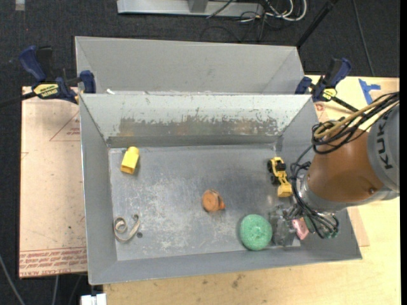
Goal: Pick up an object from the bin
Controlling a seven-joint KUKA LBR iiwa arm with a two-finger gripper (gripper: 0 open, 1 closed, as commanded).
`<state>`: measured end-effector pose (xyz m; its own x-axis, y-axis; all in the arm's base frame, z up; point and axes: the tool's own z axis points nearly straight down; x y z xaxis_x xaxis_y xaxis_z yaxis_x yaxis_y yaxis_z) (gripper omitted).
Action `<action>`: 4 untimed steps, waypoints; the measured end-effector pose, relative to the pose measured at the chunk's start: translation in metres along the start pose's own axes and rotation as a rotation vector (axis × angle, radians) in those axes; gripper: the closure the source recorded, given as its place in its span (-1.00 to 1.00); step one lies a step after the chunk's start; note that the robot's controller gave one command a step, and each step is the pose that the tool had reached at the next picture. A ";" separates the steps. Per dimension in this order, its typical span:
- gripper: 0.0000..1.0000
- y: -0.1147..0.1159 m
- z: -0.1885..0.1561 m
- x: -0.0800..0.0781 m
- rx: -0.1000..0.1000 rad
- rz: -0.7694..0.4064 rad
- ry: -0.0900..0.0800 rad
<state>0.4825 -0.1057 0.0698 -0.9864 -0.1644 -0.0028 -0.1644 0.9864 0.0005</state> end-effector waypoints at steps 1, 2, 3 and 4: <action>-1.00 -0.001 -0.002 -0.005 0.004 0.000 -0.017; -1.00 -0.001 -0.002 -0.005 0.005 0.000 -0.017; -1.00 0.023 -0.001 -0.012 0.002 0.025 -0.007; 1.00 0.060 0.000 -0.019 -0.001 0.016 0.002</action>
Offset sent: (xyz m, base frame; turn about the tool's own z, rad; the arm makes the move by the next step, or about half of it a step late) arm 0.0000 0.0000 0.0000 0.0000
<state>0.4909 -0.0434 0.0696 -0.9890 -0.1482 -0.0007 -0.1482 0.9890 0.0013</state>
